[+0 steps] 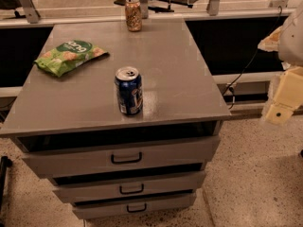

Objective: Knock pepsi can over

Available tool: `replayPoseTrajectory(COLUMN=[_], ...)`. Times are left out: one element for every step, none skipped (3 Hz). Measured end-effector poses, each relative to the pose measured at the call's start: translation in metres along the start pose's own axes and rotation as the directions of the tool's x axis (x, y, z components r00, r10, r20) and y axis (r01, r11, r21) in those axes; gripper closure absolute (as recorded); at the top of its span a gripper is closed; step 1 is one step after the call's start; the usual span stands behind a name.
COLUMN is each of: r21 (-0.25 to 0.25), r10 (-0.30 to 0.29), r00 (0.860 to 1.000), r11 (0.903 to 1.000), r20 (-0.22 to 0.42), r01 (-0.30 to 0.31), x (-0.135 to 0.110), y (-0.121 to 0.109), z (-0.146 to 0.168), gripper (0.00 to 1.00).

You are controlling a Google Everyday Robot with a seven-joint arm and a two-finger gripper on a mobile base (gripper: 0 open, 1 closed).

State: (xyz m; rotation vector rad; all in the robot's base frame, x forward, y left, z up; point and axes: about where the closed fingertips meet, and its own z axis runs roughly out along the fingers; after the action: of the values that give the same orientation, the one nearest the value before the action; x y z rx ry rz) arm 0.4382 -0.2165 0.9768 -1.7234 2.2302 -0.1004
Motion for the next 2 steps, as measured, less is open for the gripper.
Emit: replayPoseTrajectory(r21=[0.0,-0.023], r10=[0.0,-0.002], r00=[1.0,0.997], r11=[1.0,0.9997], r20=[0.0,0.077], r01=[0.0,0.004], x=[0.0,0.0], y=[0.0,-0.006], z=[0.0,0.015], gripper=[0.0,0.0])
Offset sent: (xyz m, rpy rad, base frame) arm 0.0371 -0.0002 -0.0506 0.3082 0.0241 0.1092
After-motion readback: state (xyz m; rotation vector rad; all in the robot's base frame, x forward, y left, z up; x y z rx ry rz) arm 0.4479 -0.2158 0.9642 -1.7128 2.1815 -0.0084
